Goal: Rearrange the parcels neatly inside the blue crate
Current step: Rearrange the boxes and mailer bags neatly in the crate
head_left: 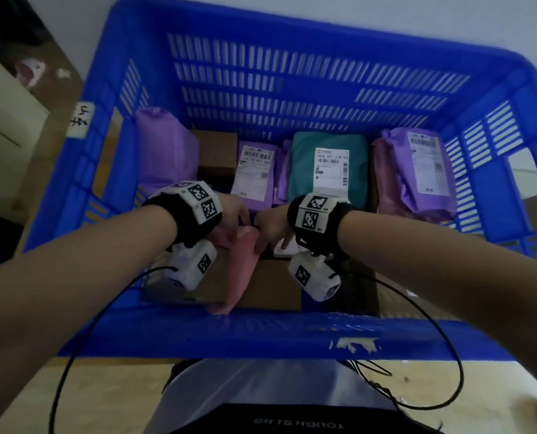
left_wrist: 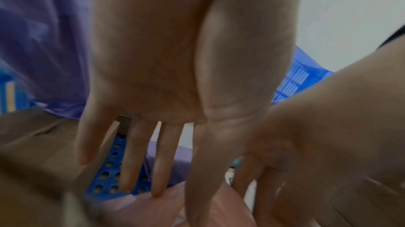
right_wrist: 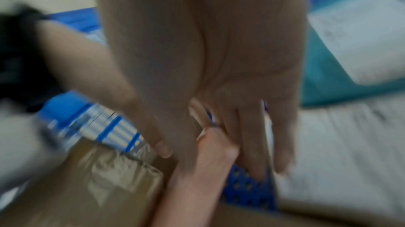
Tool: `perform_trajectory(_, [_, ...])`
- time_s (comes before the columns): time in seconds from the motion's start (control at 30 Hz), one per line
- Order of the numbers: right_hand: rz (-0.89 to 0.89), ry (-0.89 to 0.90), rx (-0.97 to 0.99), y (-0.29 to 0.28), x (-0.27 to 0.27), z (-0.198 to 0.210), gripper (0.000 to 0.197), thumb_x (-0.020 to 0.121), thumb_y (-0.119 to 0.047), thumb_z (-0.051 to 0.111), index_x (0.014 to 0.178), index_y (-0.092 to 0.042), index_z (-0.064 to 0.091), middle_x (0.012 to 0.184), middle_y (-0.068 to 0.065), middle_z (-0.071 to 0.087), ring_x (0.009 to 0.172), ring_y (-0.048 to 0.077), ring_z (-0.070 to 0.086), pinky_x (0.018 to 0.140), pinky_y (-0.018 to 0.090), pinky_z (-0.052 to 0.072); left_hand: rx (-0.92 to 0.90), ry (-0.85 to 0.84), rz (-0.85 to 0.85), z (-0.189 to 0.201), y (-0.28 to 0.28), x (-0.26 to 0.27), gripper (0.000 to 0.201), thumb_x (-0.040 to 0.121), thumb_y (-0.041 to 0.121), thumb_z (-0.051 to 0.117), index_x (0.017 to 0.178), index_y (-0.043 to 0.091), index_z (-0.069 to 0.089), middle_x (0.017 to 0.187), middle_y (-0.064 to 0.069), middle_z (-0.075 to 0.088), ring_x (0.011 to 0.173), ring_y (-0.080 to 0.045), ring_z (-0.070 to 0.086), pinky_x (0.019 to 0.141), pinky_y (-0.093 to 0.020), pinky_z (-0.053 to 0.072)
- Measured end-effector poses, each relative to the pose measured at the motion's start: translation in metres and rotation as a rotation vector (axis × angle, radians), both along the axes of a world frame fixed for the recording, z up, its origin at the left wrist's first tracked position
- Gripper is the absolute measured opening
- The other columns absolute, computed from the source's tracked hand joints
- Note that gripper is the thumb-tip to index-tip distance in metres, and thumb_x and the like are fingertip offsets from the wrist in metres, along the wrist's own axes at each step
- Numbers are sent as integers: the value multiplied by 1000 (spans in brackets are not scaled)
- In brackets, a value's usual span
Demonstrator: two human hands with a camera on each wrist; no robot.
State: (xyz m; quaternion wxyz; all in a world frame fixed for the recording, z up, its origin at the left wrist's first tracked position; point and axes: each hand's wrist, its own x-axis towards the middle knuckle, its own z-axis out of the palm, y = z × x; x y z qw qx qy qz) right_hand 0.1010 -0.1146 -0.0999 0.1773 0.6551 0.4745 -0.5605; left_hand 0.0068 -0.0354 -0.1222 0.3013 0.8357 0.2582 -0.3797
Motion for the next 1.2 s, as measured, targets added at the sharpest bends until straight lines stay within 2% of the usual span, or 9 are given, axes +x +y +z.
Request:
perform_trajectory(0.2, [-314,52,102,7,-5,-8,15,88,-12,63,75,-4,59,66,9,66,59,15,64,62,26,56,66,17,-5,13,3,-5,33,87,7,59,119,5,63,112,-14,65,82,-17,54,51,-16,40])
perform_trajectory(0.33, [-496,191,134,17,2,8,29,85,-13,67,108,2,61,110,18,63,107,30,62,94,44,53,101,-8,34,31,13,-8,34,85,3,56,118,-3,62,95,-11,59,81,-17,50,35,-5,31])
perform_trajectory(0.5, [-819,500,211,27,22,44,17,94,-6,51,109,3,55,98,14,62,80,22,65,68,31,60,75,-158,234,67,31,-10,28,87,1,56,112,5,67,92,-7,63,43,5,55,38,-6,40])
perform_trajectory(0.6, [-899,591,313,29,35,67,22,94,-4,48,112,6,56,94,16,63,77,20,65,63,27,61,35,-301,390,84,43,-11,25,88,6,58,111,8,68,89,-5,69,63,-6,60,63,-20,52])
perform_trajectory(0.73, [-955,708,420,32,55,99,36,93,-4,46,125,12,52,113,20,63,86,20,67,66,24,60,35,-485,512,114,51,-9,26,90,13,58,114,16,68,91,-4,67,66,-4,59,52,-12,48])
perform_trajectory(0.87, [-1066,817,575,34,76,133,23,92,-2,48,111,5,59,109,19,60,86,20,64,66,24,60,-36,-639,437,143,59,-7,58,78,-19,50,128,9,59,122,-3,66,103,-15,63,81,-25,56])
perform_trajectory(0.97, [-1143,857,691,33,92,156,11,91,-2,49,91,-2,60,90,14,66,72,16,69,61,24,59,-75,-750,420,158,63,-5,74,71,-34,32,133,1,50,125,-3,57,111,-14,55,76,-9,53])
perform_trajectory(1.13, [-1360,1005,743,28,116,189,16,93,-4,44,107,1,49,89,17,59,64,26,72,50,20,56,239,-1024,426,158,68,-6,57,71,-24,55,123,-1,60,120,-12,65,114,-15,56,86,1,41])
perform_trajectory(1.2, [-1414,1091,697,25,121,200,18,94,-5,39,107,3,48,93,22,58,67,34,72,49,18,56,270,-1081,524,152,65,-3,51,71,-13,68,119,3,62,116,-10,67,114,-22,60,91,-12,45])
